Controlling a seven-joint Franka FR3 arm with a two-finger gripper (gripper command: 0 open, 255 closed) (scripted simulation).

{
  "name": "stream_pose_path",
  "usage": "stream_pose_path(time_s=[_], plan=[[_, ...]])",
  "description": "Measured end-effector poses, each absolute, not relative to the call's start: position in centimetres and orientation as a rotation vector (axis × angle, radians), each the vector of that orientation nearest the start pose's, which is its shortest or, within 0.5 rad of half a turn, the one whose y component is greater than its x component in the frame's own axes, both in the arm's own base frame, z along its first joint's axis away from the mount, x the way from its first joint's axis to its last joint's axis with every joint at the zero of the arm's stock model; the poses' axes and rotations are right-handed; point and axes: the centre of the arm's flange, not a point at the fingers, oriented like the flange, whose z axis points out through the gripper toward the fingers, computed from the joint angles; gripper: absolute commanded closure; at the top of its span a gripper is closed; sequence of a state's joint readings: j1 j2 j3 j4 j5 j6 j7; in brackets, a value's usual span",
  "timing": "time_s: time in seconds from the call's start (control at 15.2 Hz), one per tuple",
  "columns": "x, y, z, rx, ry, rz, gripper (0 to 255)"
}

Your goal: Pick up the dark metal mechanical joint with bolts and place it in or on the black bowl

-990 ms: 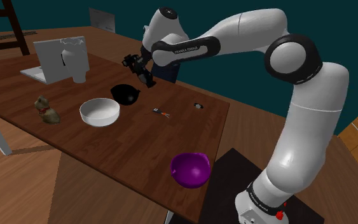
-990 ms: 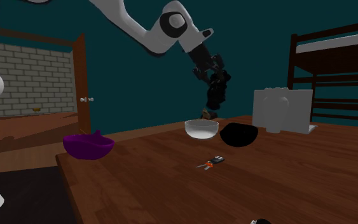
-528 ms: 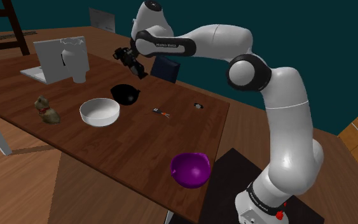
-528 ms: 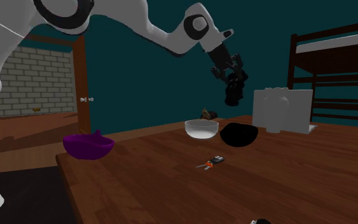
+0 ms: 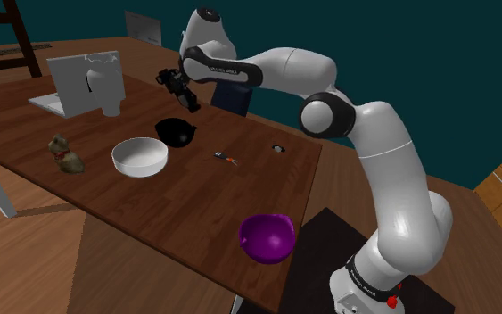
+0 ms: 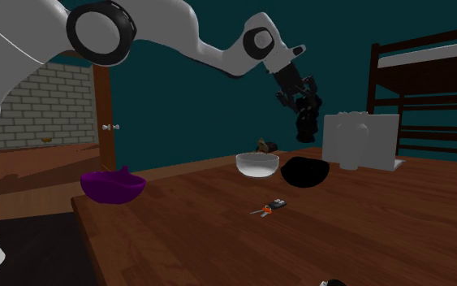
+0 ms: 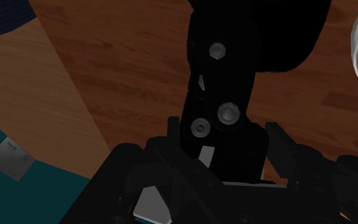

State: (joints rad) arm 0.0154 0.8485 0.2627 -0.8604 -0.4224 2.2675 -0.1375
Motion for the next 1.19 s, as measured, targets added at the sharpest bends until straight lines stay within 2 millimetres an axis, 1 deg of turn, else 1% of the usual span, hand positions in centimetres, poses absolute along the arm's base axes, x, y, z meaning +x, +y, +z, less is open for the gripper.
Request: stream_pose_path(time_s=[0.79,0.92,1.19], plan=[[80.3,11.7,41.1,-3.106,-0.704,-0.959,255],[80.3,11.7,40.5,-3.106,-0.704,-0.958,255],[80.4,11.6,40.4,-3.105,-0.704,-0.959,255]])
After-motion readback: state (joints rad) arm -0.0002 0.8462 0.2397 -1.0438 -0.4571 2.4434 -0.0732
